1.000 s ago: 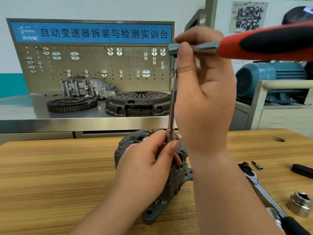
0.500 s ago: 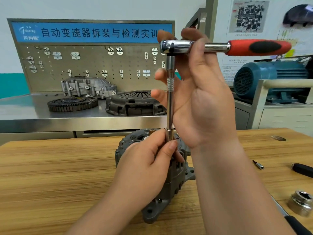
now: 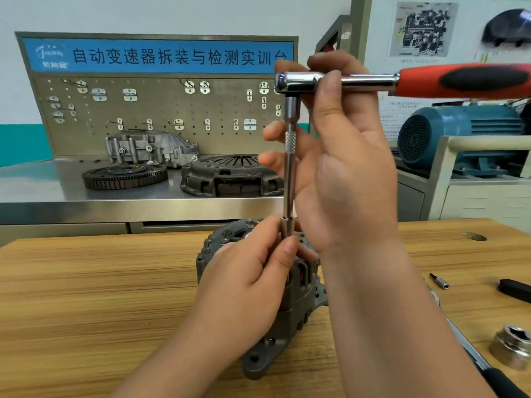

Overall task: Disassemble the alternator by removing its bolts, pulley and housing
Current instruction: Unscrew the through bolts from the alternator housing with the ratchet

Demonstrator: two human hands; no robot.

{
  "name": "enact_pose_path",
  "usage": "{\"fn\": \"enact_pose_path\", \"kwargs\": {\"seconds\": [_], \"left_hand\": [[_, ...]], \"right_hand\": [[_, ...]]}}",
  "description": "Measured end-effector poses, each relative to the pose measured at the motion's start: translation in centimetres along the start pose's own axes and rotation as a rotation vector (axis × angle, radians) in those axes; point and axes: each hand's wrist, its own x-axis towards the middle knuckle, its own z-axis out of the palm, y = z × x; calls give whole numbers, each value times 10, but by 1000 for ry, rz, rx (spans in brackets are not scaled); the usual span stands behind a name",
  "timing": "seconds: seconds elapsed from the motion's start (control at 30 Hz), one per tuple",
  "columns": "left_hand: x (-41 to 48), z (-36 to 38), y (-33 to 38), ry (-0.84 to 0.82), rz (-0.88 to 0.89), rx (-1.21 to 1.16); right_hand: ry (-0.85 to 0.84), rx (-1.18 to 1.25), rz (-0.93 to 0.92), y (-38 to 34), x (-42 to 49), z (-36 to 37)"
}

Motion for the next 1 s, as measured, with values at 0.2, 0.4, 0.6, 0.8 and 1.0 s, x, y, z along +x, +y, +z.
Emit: {"fn": "enact_pose_path", "kwargs": {"seconds": [0.2,0.4,0.6,0.8,1.0], "left_hand": [[2,3,2,3,-58,-12],[2,5,-2,60,-105,-8],[0,4,-3,22,-5,-38],[1,2,-1,34,-10,41],[2,3,-1,29,-80,6]], "right_hand": [[40,61,42,-1,1,-7],[78,-806,-630,11,-2,-3],[62,-201,-113,0,-4,2],[6,184,102,-2,0,-3],[33,-689,-512,2,0,-6]]}}
